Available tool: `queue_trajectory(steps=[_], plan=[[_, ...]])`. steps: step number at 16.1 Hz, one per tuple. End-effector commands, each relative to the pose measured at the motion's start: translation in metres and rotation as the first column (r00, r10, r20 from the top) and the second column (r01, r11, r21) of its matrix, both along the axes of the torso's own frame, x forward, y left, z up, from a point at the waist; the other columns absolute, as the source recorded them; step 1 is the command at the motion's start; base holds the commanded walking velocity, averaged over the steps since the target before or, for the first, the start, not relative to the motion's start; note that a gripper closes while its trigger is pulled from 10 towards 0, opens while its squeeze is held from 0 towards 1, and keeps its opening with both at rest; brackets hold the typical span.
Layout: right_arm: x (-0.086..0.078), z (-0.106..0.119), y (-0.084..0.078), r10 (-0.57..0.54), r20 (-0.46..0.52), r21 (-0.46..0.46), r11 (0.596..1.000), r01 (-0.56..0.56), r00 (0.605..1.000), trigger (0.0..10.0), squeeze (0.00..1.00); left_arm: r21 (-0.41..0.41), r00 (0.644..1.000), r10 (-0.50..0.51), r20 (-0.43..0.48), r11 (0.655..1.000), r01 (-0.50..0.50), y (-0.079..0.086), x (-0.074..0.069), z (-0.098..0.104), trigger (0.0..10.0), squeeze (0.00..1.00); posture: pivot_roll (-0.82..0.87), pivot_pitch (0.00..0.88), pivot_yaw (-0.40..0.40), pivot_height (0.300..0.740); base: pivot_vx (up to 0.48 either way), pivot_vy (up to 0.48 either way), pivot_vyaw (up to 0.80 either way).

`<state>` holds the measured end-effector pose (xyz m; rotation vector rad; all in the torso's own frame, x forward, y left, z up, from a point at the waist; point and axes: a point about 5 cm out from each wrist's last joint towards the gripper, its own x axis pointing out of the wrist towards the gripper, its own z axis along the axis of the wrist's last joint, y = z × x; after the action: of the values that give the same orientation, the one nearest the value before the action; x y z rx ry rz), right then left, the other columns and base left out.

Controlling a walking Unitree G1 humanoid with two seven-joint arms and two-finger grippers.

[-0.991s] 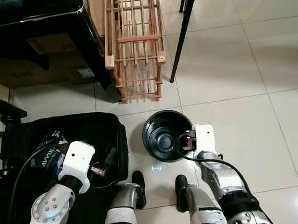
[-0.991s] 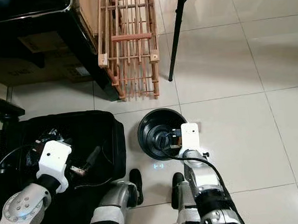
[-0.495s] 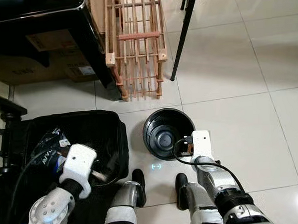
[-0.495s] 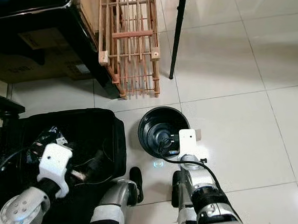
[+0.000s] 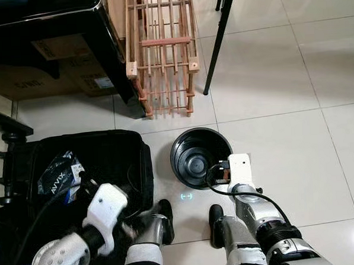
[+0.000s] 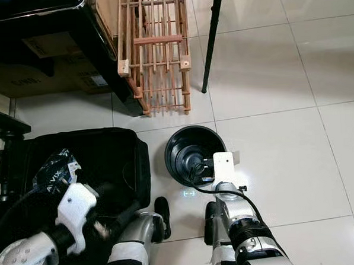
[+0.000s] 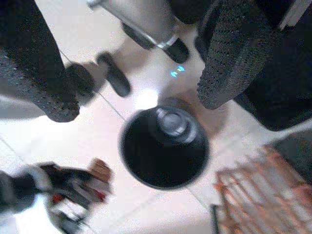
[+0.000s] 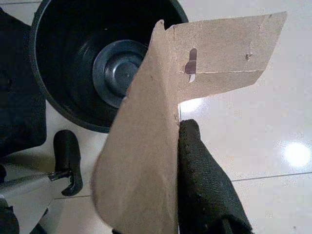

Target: Picking trash to rubbish bin

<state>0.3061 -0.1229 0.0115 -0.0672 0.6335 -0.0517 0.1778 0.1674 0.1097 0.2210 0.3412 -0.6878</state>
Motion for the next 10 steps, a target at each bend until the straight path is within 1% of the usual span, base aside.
queue_trajectory(steps=[1, 3, 4, 5, 6, 7, 10], plan=[[-0.01, -0.012, 0.001, 0.009, -0.05, -0.005, 1.0, -0.009, 0.999, 10.0, 0.0, -0.003, 0.996, -0.061, -0.058, 0.998, 0.061, -0.006, -0.012, -0.007, 10.0, 0.0, 0.22, 0.504, 0.056, 0.74, 0.0, 0.0, 0.0], [-0.01, -0.013, 0.001, 0.011, -0.048, -0.005, 1.0, -0.011, 0.999, 10.0, 0.0, 0.007, 0.995, -0.081, -0.066, 0.997, 0.082, -0.007, -0.014, -0.01, 10.0, 0.0, 0.22, 0.504, 0.056, 0.74, 0.0, 0.0, 0.0], [-0.01, -0.013, 0.001, 0.015, -0.045, -0.008, 1.0, -0.016, 0.999, 10.0, 0.0, 0.053, 0.993, -0.108, -0.047, 0.992, 0.11, -0.008, -0.014, -0.013, 10.0, 0.0, 0.21, 0.501, 0.057, 0.74, 0.0, 0.0, 0.0], [-0.01, -0.013, 0.001, 0.016, -0.044, -0.009, 1.0, -0.017, 0.999, 10.0, 0.0, 0.06, 0.993, -0.111, -0.045, 0.992, 0.114, -0.008, -0.014, -0.014, 10.0, 0.0, 0.21, 0.501, 0.057, 0.74, 0.0, 0.0, 0.0], [-0.01, -0.013, 0.0, 0.019, -0.041, -0.015, 1.0, -0.02, 0.999, 10.0, 0.0, 0.063, 0.994, -0.093, -0.063, 0.993, 0.097, -0.005, -0.016, -0.02, 10.0, 0.0, 0.21, 0.5, 0.056, 0.74, 0.0, 0.0, 0.0], [-0.01, -0.013, 0.0, 0.02, -0.039, -0.016, 1.0, -0.021, 0.999, 10.0, 0.0, 0.07, 0.993, -0.094, -0.067, 0.993, 0.099, -0.004, -0.016, -0.021, 10.0, 0.0, 0.21, 0.501, 0.056, 0.74, 0.0, 0.0, 0.0], [-0.007, -0.01, 0.001, 0.03, -0.022, -0.025, 0.999, -0.031, 0.999, 10.0, 0.0, 0.113, 0.993, -0.093, -0.079, 0.988, 0.102, 0.0, -0.018, -0.029, 10.0, 0.0, 0.21, 0.501, 0.056, 0.74, 0.0, 0.0, 0.0]])
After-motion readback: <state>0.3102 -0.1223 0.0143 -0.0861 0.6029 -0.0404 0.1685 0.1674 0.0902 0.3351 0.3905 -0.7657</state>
